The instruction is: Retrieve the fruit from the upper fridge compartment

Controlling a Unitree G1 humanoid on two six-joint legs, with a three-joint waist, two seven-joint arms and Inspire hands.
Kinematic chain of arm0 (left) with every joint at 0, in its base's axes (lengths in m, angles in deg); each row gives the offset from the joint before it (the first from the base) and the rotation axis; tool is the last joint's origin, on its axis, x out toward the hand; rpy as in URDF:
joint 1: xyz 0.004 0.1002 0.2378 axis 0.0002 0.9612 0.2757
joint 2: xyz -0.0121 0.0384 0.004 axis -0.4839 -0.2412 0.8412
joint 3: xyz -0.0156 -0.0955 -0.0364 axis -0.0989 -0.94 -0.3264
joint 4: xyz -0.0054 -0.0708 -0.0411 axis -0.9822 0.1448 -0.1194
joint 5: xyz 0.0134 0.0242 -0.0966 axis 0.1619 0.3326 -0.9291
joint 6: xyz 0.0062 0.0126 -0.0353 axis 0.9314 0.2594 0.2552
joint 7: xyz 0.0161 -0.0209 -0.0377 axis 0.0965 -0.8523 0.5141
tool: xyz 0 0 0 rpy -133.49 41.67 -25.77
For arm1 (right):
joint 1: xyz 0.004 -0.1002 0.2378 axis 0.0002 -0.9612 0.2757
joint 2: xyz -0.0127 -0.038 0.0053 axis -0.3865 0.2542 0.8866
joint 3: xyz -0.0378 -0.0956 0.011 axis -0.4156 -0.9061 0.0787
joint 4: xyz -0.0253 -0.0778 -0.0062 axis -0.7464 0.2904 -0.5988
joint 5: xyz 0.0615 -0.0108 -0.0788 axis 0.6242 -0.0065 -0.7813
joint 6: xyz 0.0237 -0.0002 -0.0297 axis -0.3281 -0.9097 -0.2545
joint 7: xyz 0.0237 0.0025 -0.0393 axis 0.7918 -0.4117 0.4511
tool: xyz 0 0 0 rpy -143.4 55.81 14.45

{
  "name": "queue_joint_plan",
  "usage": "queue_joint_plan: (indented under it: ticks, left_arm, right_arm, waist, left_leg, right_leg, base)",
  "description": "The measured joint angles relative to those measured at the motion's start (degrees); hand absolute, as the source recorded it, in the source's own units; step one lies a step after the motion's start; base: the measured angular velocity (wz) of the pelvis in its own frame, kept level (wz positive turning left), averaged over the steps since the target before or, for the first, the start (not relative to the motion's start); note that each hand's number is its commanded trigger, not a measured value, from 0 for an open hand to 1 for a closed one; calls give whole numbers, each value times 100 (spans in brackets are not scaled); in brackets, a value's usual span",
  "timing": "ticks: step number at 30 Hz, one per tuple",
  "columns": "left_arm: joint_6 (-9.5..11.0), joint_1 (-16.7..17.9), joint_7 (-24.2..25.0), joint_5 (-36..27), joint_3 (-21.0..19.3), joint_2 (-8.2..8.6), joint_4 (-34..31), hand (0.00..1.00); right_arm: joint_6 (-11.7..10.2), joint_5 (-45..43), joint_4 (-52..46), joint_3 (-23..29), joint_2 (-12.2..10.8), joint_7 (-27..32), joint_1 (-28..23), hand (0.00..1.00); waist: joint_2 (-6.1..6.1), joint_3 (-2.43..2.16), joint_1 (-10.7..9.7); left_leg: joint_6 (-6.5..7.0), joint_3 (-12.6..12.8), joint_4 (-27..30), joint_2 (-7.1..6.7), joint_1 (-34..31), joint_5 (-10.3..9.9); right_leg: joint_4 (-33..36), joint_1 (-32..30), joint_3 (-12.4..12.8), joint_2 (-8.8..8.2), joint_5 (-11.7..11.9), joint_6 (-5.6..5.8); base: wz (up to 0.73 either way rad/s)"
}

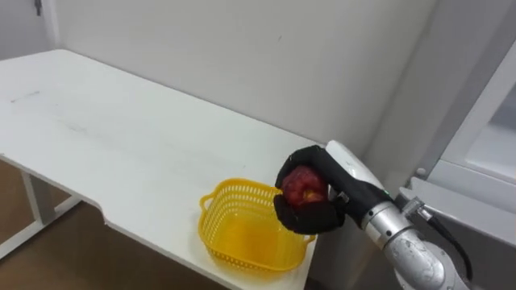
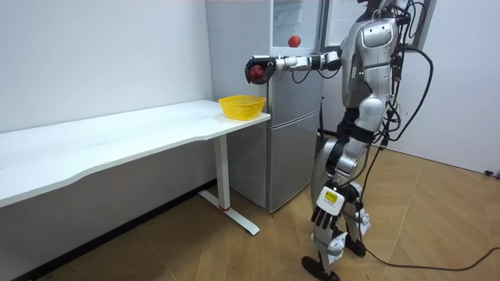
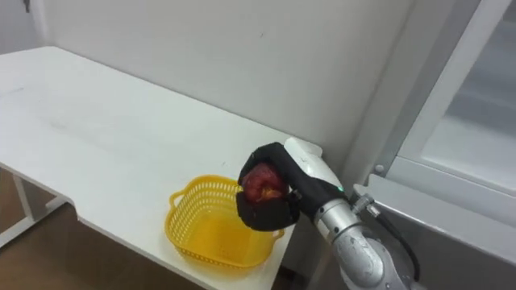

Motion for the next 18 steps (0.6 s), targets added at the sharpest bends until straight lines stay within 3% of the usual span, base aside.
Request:
queue_joint_plan:
  ticks: [9,14,18]
  left_arm:
    - [-19,-37,15,3,36,10,-22,0]
    - [-18,-148,18,5,130,10,-19,0]
    - [-18,-166,19,5,150,13,-9,0]
  right_arm:
    - [-2,3,374,-99,-15,-193,0,100]
    - [-8,2,710,-165,-39,-239,0,100]
    - [-9,5,723,-211,-43,-246,1,100]
  waist:
    - [-12,-3,178]
    - [23,42,267]
    - [18,49,302]
  left_leg:
    - [0,-53,46,-15,-133,0]
    - [0,-102,63,-27,-172,0]
    - [-6,-105,66,-27,-267,4]
  right_leg:
    - [0,-98,-20,0,-1,1]
    - [2,-143,-16,0,-4,6]
    - [12,-212,-19,2,-6,8]
  base:
    - [3]
    - [4]
    - [0]
